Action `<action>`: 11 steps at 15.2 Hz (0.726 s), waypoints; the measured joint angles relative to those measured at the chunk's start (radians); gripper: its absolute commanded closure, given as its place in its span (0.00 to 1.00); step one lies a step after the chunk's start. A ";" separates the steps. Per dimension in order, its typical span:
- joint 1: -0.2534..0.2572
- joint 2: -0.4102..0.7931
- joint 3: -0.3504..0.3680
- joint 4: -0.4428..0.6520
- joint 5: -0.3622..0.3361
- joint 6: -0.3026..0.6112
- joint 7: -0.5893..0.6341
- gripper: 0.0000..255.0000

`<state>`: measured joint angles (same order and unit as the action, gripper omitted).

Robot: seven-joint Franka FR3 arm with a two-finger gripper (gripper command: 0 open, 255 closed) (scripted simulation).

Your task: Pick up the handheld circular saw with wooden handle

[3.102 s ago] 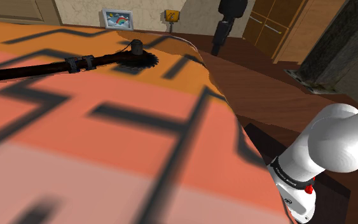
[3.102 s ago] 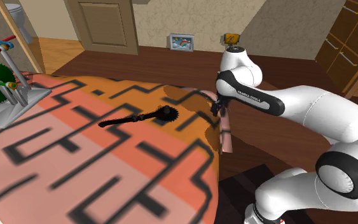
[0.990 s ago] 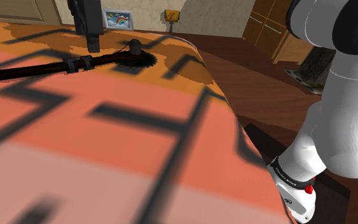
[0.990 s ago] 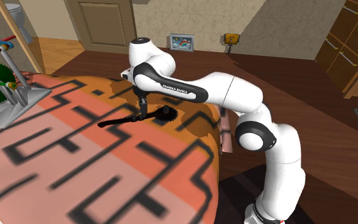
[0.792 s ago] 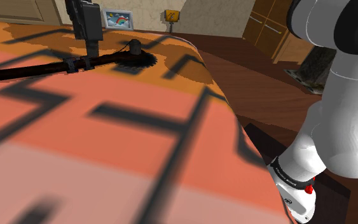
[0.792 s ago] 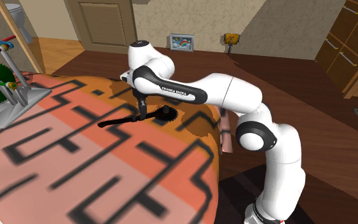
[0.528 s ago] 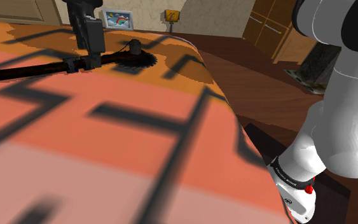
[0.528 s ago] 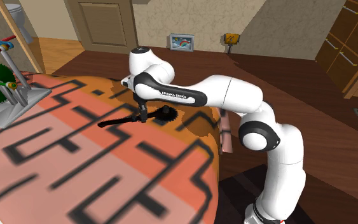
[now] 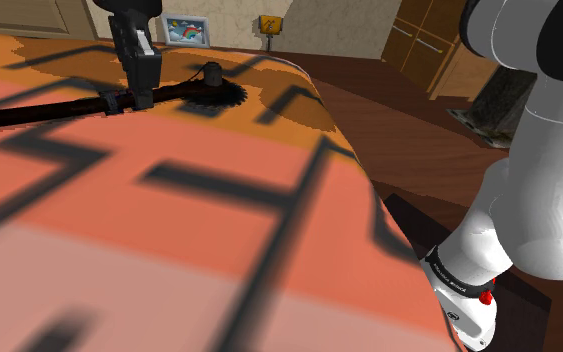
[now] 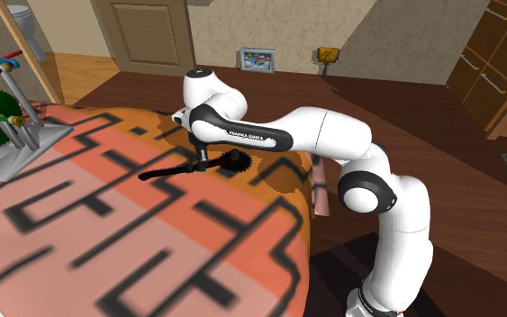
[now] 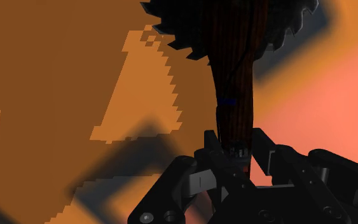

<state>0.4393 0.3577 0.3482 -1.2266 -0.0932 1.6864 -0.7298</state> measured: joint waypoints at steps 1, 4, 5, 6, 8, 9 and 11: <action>0.000 0.000 0.000 0.000 0.000 0.000 0.000 1.00; 0.000 -0.001 0.000 -0.001 0.000 0.001 0.000 1.00; 0.001 0.002 0.000 0.009 -0.001 -0.007 0.001 1.00; 0.003 0.005 0.000 0.023 -0.002 -0.019 0.001 1.00; 0.006 0.012 0.000 0.057 -0.004 -0.045 0.001 1.00; 0.012 0.025 0.000 0.092 -0.009 -0.068 0.003 1.00; 0.020 0.042 0.000 0.141 -0.014 -0.101 0.003 1.00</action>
<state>0.4588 0.3993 0.3482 -1.0853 -0.1074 1.5857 -0.7264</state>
